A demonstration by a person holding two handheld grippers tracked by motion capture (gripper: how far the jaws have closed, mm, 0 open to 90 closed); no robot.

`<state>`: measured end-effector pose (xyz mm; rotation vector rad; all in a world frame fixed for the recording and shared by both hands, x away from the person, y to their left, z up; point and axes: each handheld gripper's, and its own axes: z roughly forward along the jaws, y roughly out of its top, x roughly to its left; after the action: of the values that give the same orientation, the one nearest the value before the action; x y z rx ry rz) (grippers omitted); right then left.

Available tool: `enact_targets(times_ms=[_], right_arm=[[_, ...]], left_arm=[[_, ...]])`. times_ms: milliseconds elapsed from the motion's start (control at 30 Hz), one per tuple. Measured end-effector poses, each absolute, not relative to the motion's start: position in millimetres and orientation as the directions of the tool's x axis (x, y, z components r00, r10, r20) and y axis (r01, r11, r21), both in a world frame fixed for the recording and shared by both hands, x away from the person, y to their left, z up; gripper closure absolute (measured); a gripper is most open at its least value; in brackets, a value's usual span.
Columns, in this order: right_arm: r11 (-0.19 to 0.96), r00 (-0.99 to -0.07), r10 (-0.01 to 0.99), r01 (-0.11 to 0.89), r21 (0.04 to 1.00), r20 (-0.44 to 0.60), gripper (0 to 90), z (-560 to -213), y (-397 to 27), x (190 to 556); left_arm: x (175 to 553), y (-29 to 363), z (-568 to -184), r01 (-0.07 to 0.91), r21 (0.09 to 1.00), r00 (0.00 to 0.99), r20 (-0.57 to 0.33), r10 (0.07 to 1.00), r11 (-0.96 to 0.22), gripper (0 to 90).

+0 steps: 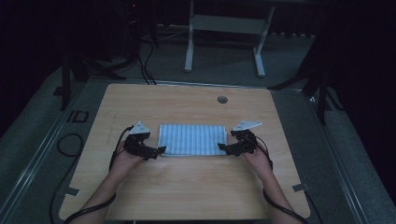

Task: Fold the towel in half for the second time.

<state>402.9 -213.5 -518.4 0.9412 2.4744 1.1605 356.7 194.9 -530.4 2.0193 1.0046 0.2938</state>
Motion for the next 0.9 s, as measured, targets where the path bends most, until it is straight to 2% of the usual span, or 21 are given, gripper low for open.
enact_targets(times_ms=[133, 267, 600, 767, 900], right_arm=[[0.458, -0.756, 0.653, 0.428, 0.779, 0.032, 14.0, -521, -227, 395], [0.488, -0.766, 0.643, 0.416, 0.767, 0.007, 13.5, -527, -238, 387], [0.457, -0.739, 0.674, 0.436, 0.775, 0.019, 12.6, -532, -267, 372], [0.441, -0.709, 0.705, 0.444, 0.78, 0.005, 13.7, -533, -282, 363], [0.387, -0.661, 0.75, 0.455, 0.802, 0.013, 13.9, -534, -299, 355]], left_arm=[[345, 207, -533, 0.551, 0.762, 0.661, -0.148, 0.736, -0.341, 1.3], [336, 218, -535, 0.559, 0.765, 0.652, -0.166, 0.74, -0.321, 1.3], [308, 242, -542, 0.557, 0.79, 0.602, -0.172, 0.78, -0.256, 1.3], [293, 249, -547, 0.565, 0.777, 0.605, -0.161, 0.779, -0.278, 1.3], [283, 259, -552, 0.57, 0.779, 0.587, -0.164, 0.793, -0.261, 1.4]])
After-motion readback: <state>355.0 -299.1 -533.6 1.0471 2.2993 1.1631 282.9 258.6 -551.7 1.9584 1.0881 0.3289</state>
